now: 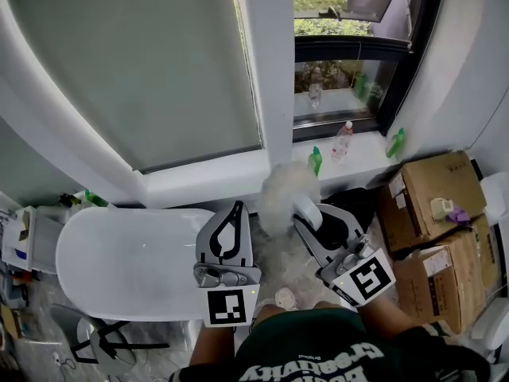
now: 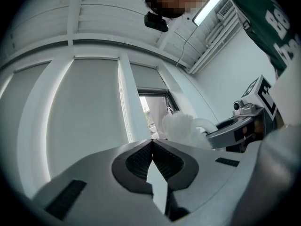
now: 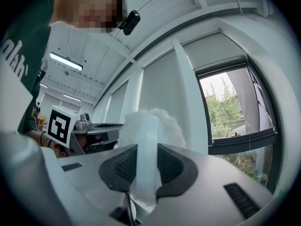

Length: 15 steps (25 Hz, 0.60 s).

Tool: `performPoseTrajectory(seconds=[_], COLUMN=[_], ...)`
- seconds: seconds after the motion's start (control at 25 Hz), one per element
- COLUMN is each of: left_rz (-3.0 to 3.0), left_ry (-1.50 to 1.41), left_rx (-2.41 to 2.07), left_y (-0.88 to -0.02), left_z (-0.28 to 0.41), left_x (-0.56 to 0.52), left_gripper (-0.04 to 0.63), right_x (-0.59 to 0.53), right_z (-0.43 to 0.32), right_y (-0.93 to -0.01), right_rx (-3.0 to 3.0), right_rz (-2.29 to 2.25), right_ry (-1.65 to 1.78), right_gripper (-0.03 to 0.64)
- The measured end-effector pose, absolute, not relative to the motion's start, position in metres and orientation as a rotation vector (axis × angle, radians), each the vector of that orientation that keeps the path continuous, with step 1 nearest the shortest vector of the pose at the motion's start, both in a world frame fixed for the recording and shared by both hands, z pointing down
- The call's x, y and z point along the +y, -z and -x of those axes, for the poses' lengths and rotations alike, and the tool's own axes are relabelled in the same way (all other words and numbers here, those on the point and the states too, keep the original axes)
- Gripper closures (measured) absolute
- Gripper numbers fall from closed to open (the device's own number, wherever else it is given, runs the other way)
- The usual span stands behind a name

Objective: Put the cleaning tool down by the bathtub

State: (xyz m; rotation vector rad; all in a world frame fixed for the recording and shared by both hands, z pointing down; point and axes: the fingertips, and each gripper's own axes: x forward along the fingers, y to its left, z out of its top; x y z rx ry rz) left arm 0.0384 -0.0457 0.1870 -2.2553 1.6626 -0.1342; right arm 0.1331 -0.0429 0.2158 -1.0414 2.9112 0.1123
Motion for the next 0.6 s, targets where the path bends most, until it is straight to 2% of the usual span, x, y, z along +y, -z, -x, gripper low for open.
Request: performPoseTrajectory(seconds=[0.6], left_rz=[2.277], left_ry=[0.160], left_rx=[1.723], left_y=[-0.208], left_z=[0.015], left_x=[-0.085], left_gripper=[0.586], right_x=[-0.077], right_z=[-0.096], right_y=[-0.227], right_rx=[2.917], right_rz=[1.072], right_ry=[-0.063], right_gripper=[0.523])
